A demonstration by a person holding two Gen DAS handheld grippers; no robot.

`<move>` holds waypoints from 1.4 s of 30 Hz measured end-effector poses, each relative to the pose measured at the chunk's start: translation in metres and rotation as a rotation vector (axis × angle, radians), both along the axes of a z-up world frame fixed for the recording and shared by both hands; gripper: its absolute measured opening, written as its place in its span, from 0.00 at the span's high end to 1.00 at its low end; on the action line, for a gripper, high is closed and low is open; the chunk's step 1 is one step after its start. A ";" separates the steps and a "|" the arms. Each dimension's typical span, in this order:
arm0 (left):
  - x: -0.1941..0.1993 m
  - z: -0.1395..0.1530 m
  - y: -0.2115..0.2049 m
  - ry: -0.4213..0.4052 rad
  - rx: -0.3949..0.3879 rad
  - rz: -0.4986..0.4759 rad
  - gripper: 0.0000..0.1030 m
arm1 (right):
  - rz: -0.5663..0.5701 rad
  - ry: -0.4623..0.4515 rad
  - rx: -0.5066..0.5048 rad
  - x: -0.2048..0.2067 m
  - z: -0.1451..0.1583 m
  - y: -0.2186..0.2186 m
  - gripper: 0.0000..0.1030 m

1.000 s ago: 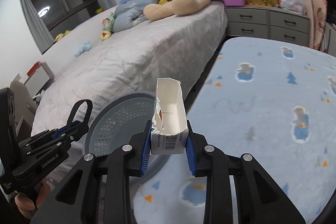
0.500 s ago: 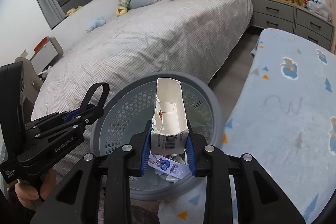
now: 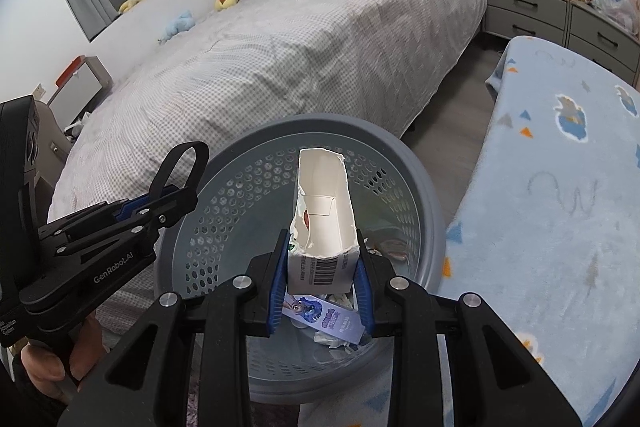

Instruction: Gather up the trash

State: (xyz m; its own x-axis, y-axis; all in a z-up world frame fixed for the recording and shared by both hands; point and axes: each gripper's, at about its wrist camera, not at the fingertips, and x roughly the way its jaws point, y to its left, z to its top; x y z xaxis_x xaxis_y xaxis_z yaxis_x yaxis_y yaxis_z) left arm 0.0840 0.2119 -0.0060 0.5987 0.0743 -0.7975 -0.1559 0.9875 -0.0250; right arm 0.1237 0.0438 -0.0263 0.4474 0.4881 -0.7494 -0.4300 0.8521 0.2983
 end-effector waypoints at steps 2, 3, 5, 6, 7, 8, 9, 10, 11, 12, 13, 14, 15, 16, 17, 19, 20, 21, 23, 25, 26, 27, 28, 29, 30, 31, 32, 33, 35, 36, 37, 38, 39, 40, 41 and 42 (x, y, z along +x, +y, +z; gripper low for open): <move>0.000 0.001 0.000 -0.004 0.004 0.001 0.62 | -0.002 -0.010 0.005 0.000 0.003 0.000 0.69; -0.001 0.002 0.000 -0.008 0.010 0.003 0.59 | -0.002 -0.012 0.007 0.000 0.004 0.000 0.68; -0.002 0.003 -0.001 -0.013 0.017 0.006 0.51 | -0.006 -0.019 0.010 -0.001 0.006 -0.001 0.61; -0.002 0.004 -0.001 -0.014 0.018 0.008 0.50 | -0.008 -0.022 0.008 -0.001 0.007 -0.001 0.60; -0.003 0.004 -0.001 -0.015 0.019 0.010 0.50 | -0.008 -0.022 0.007 -0.001 0.007 -0.001 0.59; -0.003 0.004 0.000 -0.014 0.019 0.012 0.49 | -0.010 -0.022 0.007 -0.001 0.007 -0.002 0.59; -0.003 0.004 0.000 -0.013 0.019 0.014 0.49 | -0.011 -0.021 0.008 -0.001 0.007 -0.002 0.59; -0.004 0.005 0.000 -0.013 0.021 0.017 0.46 | -0.013 -0.020 0.009 -0.002 0.007 -0.002 0.59; -0.005 0.005 0.000 -0.015 0.022 0.018 0.44 | -0.014 -0.019 0.010 -0.001 0.008 -0.002 0.59; -0.005 0.006 0.000 -0.016 0.024 0.021 0.44 | -0.015 -0.019 0.011 -0.001 0.008 -0.002 0.59; -0.006 0.006 0.000 -0.017 0.025 0.022 0.44 | -0.017 -0.021 0.011 -0.002 0.008 -0.002 0.58; -0.006 0.007 0.000 -0.017 0.025 0.023 0.43 | -0.018 -0.022 0.010 -0.002 0.008 -0.003 0.57; -0.006 0.007 0.000 -0.018 0.026 0.025 0.42 | -0.019 -0.023 0.010 -0.002 0.008 -0.003 0.56; -0.006 0.007 0.000 -0.018 0.027 0.028 0.42 | -0.019 -0.024 0.010 -0.003 0.008 -0.003 0.56; -0.007 0.008 0.000 -0.020 0.027 0.030 0.42 | -0.019 -0.024 0.009 -0.003 0.008 -0.003 0.55; -0.007 0.009 0.001 -0.021 0.027 0.033 0.42 | -0.020 -0.026 0.005 -0.003 0.009 -0.003 0.55; -0.008 0.009 0.001 -0.022 0.029 0.035 0.41 | -0.020 -0.027 0.004 -0.004 0.009 -0.003 0.55; -0.008 0.010 0.001 -0.022 0.031 0.036 0.41 | -0.021 -0.029 0.003 -0.004 0.010 -0.003 0.55; -0.008 0.010 0.000 -0.021 0.032 0.037 0.41 | -0.022 -0.029 0.002 -0.004 0.011 -0.004 0.55; -0.009 0.011 0.000 -0.023 0.034 0.038 0.40 | -0.024 -0.029 0.004 -0.005 0.011 -0.005 0.54; -0.010 0.011 0.000 -0.023 0.035 0.038 0.40 | -0.025 -0.029 0.004 -0.005 0.011 -0.005 0.54; -0.010 0.012 0.000 -0.023 0.036 0.038 0.40 | -0.026 -0.029 0.005 -0.005 0.011 -0.005 0.54; -0.010 0.012 0.000 -0.023 0.036 0.038 0.40 | -0.026 -0.029 0.005 -0.006 0.012 -0.005 0.54; -0.010 0.012 0.000 -0.022 0.035 0.038 0.40 | -0.027 -0.029 0.005 -0.006 0.011 -0.005 0.53; -0.010 0.012 0.000 -0.022 0.037 0.038 0.40 | -0.027 -0.030 0.005 -0.006 0.011 -0.006 0.53; -0.011 0.013 -0.001 -0.022 0.038 0.039 0.40 | -0.027 -0.030 0.005 -0.006 0.011 -0.006 0.53; -0.011 0.013 -0.001 -0.023 0.039 0.039 0.40 | -0.029 -0.031 0.005 -0.006 0.012 -0.006 0.52; -0.011 0.014 -0.001 -0.023 0.041 0.040 0.39 | -0.030 -0.032 0.006 -0.006 0.012 -0.006 0.52; -0.012 0.015 -0.001 -0.025 0.043 0.042 0.37 | -0.032 -0.033 0.008 -0.006 0.013 -0.007 0.50; -0.012 0.016 -0.001 -0.026 0.044 0.042 0.37 | -0.034 -0.034 0.008 -0.006 0.013 -0.007 0.49; -0.012 0.017 -0.001 -0.027 0.044 0.042 0.36 | -0.035 -0.035 0.009 -0.006 0.013 -0.008 0.48; -0.012 0.017 -0.001 -0.027 0.044 0.042 0.36 | -0.036 -0.035 0.010 -0.007 0.013 -0.008 0.47; -0.013 0.017 -0.001 -0.026 0.045 0.042 0.36 | -0.037 -0.035 0.010 -0.007 0.013 -0.008 0.47; -0.013 0.017 -0.001 -0.026 0.045 0.043 0.36 | -0.037 -0.035 0.010 -0.007 0.014 -0.008 0.47; -0.013 0.017 -0.001 -0.026 0.046 0.043 0.36 | -0.037 -0.035 0.009 -0.007 0.013 -0.009 0.47; -0.013 0.017 -0.002 -0.025 0.047 0.043 0.36 | -0.038 -0.035 0.009 -0.007 0.013 -0.009 0.47</move>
